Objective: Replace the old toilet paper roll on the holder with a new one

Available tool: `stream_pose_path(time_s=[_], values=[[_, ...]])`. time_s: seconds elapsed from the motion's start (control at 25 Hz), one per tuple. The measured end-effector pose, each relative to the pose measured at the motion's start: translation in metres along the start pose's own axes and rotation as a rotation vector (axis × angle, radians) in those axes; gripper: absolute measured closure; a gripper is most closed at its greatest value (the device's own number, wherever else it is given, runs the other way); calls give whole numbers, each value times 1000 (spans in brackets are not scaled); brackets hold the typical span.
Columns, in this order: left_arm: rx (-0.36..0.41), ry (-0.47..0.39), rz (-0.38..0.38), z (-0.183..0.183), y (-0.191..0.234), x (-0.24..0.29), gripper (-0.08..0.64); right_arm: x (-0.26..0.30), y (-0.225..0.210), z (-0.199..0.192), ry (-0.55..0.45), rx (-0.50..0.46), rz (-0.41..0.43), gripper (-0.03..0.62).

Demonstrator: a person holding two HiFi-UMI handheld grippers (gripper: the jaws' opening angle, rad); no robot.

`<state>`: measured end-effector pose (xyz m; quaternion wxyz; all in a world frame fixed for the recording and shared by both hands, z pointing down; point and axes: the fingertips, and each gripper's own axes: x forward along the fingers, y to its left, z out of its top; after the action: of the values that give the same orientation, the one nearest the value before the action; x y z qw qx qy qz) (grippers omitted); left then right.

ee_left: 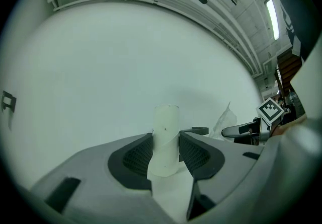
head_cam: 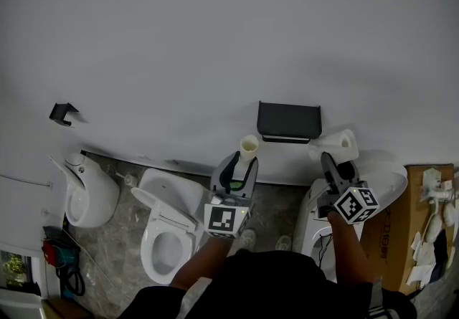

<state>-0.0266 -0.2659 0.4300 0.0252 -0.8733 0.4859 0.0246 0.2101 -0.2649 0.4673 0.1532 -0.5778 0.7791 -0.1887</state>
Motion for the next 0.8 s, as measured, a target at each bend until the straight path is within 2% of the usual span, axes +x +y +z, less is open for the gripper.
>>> stream_pose_path(time_s=[0.4, 0.68, 0.8], values=[[26, 3, 13, -1, 11, -5, 399, 9, -31, -24, -77, 592, -24, 330], [29, 9, 54, 0, 29, -10, 399, 14, -44, -37, -122, 780, -30, 331], [30, 13, 64, -1, 32, -11, 399, 16, -47, -38, -133, 803, -38, 331]])
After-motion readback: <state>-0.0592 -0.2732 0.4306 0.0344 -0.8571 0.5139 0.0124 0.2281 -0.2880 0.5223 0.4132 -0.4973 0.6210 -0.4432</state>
